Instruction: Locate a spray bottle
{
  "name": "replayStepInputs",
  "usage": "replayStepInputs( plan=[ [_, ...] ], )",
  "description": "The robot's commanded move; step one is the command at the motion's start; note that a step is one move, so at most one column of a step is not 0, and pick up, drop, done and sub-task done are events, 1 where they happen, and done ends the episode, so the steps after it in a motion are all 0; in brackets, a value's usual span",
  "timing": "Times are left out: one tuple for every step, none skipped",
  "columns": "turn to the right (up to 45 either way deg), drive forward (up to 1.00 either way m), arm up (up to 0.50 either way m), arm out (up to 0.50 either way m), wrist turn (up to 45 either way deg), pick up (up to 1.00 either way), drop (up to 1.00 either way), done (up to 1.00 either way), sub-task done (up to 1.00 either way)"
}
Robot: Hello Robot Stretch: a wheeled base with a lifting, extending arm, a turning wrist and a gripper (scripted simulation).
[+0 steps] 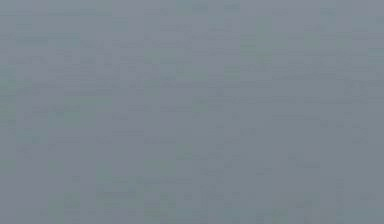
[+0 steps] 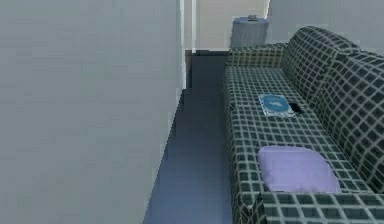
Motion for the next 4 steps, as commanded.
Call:
replayStepInputs(
  plan=[
    [45.0,0.00,0.00,0.00,0.0,0.00,0.00,0.00,0.00],
    [21.0,0.00,0.00,0.00,0.0,0.00,0.00,0.00,0.00],
    [0.0,0.30,0.00,0.00,0.0,0.00,0.00,0.00,0.00],
    [30.0,0.00,0.00,0.00,0.0,0.00,0.00,0.00,0.00]
  ],
)
